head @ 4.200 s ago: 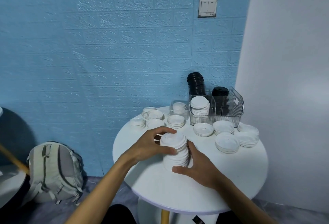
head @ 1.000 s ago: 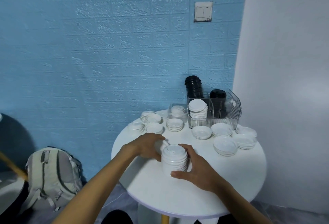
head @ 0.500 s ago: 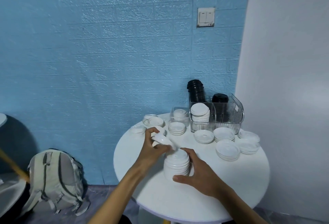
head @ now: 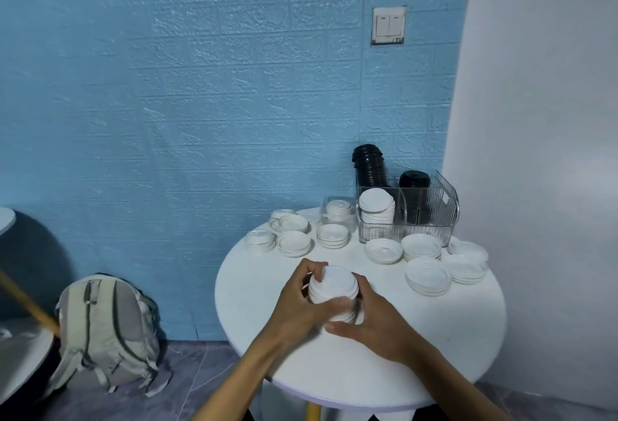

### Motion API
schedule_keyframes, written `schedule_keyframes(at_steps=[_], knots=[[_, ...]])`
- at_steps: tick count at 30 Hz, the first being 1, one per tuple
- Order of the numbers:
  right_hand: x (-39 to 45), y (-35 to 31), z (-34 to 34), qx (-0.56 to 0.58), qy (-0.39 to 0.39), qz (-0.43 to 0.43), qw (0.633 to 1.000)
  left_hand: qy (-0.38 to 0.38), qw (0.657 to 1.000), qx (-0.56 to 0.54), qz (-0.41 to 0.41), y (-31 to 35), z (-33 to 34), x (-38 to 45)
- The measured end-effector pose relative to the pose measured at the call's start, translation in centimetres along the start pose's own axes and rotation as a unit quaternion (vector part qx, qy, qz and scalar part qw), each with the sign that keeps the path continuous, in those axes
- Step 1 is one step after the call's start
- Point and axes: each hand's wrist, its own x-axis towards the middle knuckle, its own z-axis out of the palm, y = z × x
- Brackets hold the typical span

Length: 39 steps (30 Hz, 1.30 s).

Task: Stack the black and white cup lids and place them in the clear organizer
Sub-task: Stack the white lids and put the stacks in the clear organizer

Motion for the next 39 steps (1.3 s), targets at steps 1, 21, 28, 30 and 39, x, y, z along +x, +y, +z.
schedule_keyframes(at_steps=[1, 21, 28, 30, 39], knots=[[0.0, 0.0, 0.0, 0.0, 0.0, -0.002, 1.0, 0.009, 1.0, -0.002, -0.004, 0.1, 0.0, 0.0], [1.7, -0.7, 1.1, 0.29, 0.113, 0.095, 0.945, 0.19, 0.956, -0.182, -0.134, 1.2, 5.4, -0.7], [1.7, -1.3, 1.7, 0.336, 0.142, 0.109, 0.925, 0.189, 0.951, -0.185, -0.162, 1.8, 5.3, -1.0], [1.7, -1.3, 2.1, 0.341, 0.149, 0.114, 0.921, 0.185, 0.952, -0.178, -0.165, 2.1, 5.4, -1.3], [1.5, -1.0, 1.4, 0.225, 0.147, 0.139, 0.953, 0.172, 0.967, -0.065, -0.179, 1.5, 4.5, -1.4]])
